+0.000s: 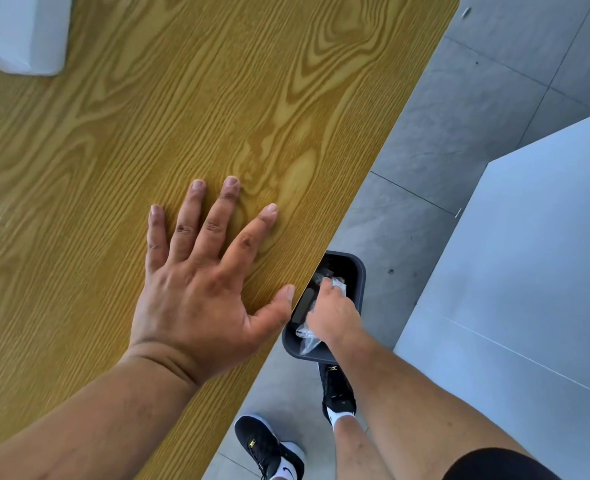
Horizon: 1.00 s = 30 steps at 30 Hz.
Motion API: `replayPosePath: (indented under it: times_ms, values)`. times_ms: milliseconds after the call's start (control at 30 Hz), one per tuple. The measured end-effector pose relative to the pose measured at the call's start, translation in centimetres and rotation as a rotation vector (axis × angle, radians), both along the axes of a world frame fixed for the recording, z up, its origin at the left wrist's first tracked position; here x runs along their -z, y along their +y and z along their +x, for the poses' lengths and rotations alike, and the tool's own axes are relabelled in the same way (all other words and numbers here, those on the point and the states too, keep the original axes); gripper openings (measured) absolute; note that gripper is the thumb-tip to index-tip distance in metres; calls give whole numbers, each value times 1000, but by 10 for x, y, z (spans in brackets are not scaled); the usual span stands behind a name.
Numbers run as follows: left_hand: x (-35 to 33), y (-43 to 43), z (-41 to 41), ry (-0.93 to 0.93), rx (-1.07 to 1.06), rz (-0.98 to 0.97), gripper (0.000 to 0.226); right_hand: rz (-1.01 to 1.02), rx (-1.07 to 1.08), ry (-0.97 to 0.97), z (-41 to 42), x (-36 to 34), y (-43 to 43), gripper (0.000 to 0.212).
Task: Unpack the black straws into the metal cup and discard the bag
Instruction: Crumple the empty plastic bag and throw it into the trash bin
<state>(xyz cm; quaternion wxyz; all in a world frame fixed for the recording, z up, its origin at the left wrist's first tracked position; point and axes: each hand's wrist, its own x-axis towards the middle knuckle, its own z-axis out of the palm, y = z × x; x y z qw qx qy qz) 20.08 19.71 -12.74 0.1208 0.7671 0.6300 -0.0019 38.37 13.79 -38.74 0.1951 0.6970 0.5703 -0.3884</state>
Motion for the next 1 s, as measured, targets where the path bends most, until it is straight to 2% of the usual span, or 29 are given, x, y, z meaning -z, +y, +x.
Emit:
replayPosePath:
  times_ms: [167,433,633,733,900,1000]
  values:
    - [1,0,-1,-8,1,14,89,19,-81,2,0,1,4,29]
    - [3,-1,-1,-9,2,28,89,62,-304,5,-1,15,3,21]
    - [2,-1,0,-13,-2,27,89,159,-239,43,-8,27,4,12]
    - [2,-1,0,-9,-5,22,90,186,-253,17,-9,34,5,20]
    - [1,0,0,-17,-9,20,89,148,-359,-86,-7,42,4,52]
    - [2,-1,-1,-14,-7,18,89,149,-391,-109,-6,44,0,56]
